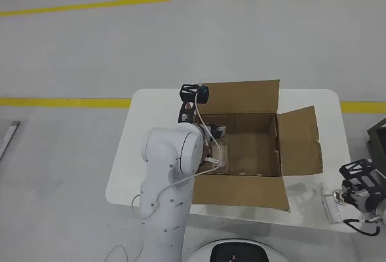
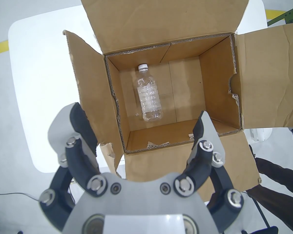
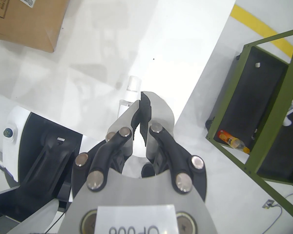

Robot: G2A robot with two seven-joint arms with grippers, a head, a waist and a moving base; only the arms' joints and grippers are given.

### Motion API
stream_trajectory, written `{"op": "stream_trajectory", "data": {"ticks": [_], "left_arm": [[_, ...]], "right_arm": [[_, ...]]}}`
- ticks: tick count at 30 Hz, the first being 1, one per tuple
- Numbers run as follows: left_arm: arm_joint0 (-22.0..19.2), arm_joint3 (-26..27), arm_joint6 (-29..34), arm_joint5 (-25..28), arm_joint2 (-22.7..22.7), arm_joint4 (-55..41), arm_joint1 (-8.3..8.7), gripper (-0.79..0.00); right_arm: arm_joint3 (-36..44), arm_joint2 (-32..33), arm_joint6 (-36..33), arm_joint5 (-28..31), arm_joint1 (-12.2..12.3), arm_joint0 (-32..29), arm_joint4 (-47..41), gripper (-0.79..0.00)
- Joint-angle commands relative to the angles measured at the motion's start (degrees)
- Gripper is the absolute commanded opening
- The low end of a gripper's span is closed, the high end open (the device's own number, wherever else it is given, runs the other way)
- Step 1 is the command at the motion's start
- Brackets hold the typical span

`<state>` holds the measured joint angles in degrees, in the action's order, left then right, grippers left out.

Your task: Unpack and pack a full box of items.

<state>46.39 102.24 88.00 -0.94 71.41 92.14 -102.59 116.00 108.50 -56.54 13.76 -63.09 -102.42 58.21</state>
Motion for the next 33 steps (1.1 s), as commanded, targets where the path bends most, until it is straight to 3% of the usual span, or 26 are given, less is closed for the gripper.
{"op": "stream_trajectory", "data": {"ticks": [1, 2, 3, 16, 24, 25, 26, 29, 33], "left_arm": [[0.0, 0.0, 0.0, 0.0, 0.0, 0.0, 0.0, 0.0], [0.0, 0.0, 0.0, 0.0, 0.0, 0.0, 0.0, 0.0], [0.0, 0.0, 0.0, 0.0, 0.0, 0.0, 0.0, 0.0], [0.0, 0.0, 0.0, 0.0, 0.0, 0.0, 0.0, 0.0], [0.0, 0.0, 0.0, 0.0, 0.0, 0.0, 0.0, 0.0], [0.0, 0.0, 0.0, 0.0, 0.0, 0.0, 0.0, 0.0], [0.0, 0.0, 0.0, 0.0, 0.0, 0.0, 0.0, 0.0], [0.0, 0.0, 0.0, 0.0, 0.0, 0.0, 0.0, 0.0], [0.0, 0.0, 0.0, 0.0, 0.0, 0.0, 0.0, 0.0]], "right_arm": [[-0.3, -0.4, -1.6, 0.2, 0.1, 0.5, -1.1, -0.757], [-0.5, -0.5, -1.9, 0.1, 0.1, 0.8, -1.5, -0.403], [-0.5, -0.5, -1.9, 0.1, 0.1, 0.8, -1.5, 0.0], [-1.0, -1.4, -0.9, 0.1, 0.2, 0.7, -0.3, 0.0], [-3.5, -4.6, -4.2, -3.7, 0.2, 1.7, 0.4, 0.0], [-3.7, -5.0, -4.3, -3.9, 0.2, 2.0, 0.9, -0.135], [-4.1, -5.4, -4.4, -4.2, 0.2, 2.3, 1.0, -0.391], [-4.7, -6.4, -4.7, -4.3, 0.2, 2.8, 1.2, -0.474], [-5.2, -7.3, -4.7, -4.5, 0.3, 3.0, 1.6, -0.471]]}}
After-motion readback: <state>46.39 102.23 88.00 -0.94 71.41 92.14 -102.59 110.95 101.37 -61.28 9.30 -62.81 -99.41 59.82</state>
